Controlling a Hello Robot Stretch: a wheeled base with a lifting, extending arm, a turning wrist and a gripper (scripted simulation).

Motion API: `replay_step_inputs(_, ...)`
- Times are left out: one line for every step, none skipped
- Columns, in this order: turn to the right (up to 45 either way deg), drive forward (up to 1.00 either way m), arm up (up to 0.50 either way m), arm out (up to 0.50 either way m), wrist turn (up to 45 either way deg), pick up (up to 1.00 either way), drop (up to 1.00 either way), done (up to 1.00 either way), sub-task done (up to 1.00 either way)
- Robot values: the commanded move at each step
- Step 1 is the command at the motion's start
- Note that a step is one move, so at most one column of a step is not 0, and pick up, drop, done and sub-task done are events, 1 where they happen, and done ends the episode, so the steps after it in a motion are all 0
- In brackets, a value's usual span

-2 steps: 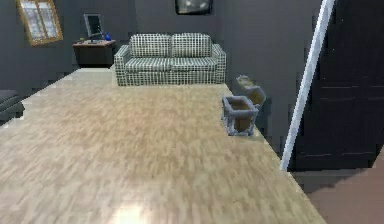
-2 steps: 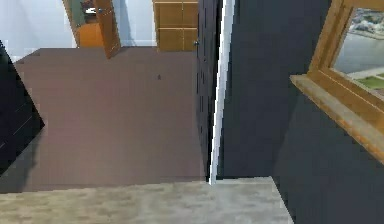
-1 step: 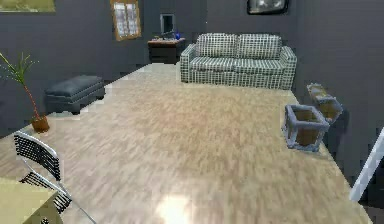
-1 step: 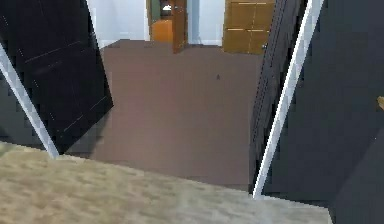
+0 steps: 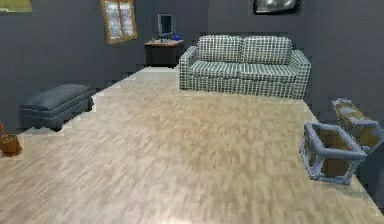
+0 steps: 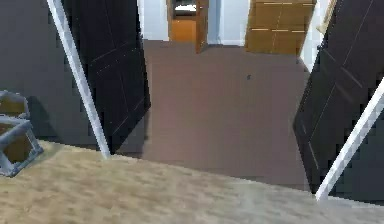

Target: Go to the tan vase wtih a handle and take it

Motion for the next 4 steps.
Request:
replay_step_inputs(-33.0, 0.00, 0.00, 0.00, 0.0, 0.00, 0.00, 0.00, 0.00)
replay_step_inputs(0.0, 0.20, 0.00, 0.00, 0.0, 0.00, 0.00, 0.00, 0.00)
replay_step_inputs(-36.0, 0.00, 0.00, 0.00, 0.0, 0.00, 0.00, 0.00, 0.00)
replay_step_inputs(0.0, 0.35, 0.00, 0.00, 0.0, 0.00, 0.00, 0.00, 0.00)
